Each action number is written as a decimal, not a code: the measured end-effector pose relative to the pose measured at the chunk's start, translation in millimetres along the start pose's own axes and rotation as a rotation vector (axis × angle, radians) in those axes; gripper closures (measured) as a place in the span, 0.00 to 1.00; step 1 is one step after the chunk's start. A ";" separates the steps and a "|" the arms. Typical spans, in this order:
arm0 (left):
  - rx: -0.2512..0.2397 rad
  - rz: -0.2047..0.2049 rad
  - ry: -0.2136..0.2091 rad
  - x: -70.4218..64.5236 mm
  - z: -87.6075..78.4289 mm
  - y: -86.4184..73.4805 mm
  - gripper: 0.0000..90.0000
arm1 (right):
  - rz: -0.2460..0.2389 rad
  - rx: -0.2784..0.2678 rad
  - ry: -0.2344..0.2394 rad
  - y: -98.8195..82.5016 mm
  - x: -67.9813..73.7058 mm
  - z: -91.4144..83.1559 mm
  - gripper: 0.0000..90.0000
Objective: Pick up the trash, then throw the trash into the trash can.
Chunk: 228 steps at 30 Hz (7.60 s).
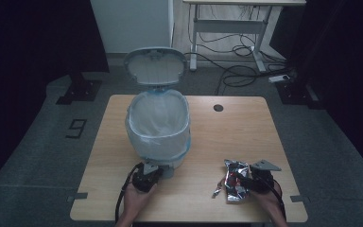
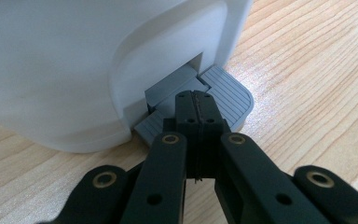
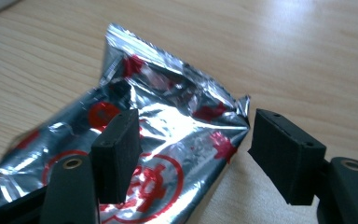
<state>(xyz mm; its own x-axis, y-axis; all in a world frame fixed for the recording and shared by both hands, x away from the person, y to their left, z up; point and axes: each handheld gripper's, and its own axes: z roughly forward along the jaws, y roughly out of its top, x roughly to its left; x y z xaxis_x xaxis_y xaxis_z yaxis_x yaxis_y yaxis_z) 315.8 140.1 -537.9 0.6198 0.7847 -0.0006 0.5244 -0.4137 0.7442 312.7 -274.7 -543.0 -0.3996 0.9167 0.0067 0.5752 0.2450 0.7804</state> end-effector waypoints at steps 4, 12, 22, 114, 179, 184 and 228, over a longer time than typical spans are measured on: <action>0.001 0.000 0.001 -0.1 0.0 0.1 1.00 | 0.007 0.021 -0.004 -3.3 -1.8 3.9 0.38; 0.000 0.001 0.000 0.0 0.0 0.0 1.00 | 0.033 0.035 -0.032 -6.2 -3.1 6.3 0.60; 0.001 0.004 0.000 -0.2 0.0 0.1 1.00 | 0.033 0.035 -0.091 -7.0 -2.3 3.5 0.91; -0.004 0.003 -0.008 1.2 0.1 -0.6 1.00 | 0.102 -0.283 0.034 56.3 0.1 -71.9 1.00; -0.007 0.001 -0.008 1.1 -0.2 -1.2 1.00 | 0.038 -0.394 0.120 182.3 34.0 -100.5 1.00; -0.005 0.004 -0.008 1.4 -0.3 -1.2 1.00 | 0.019 -0.387 0.126 191.9 39.5 -100.6 1.00; -0.009 0.003 -0.011 1.6 -0.1 -1.5 1.00 | -0.032 -0.357 0.174 252.8 78.7 -86.7 1.00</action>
<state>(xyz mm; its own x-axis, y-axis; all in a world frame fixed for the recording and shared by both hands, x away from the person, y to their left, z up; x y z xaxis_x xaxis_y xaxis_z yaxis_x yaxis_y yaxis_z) 315.9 142.1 -539.0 0.6280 0.7782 -0.0058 0.5172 -0.4118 0.7503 364.7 -168.1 -291.0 -0.5459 0.8356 0.0608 0.2887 0.1196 0.9499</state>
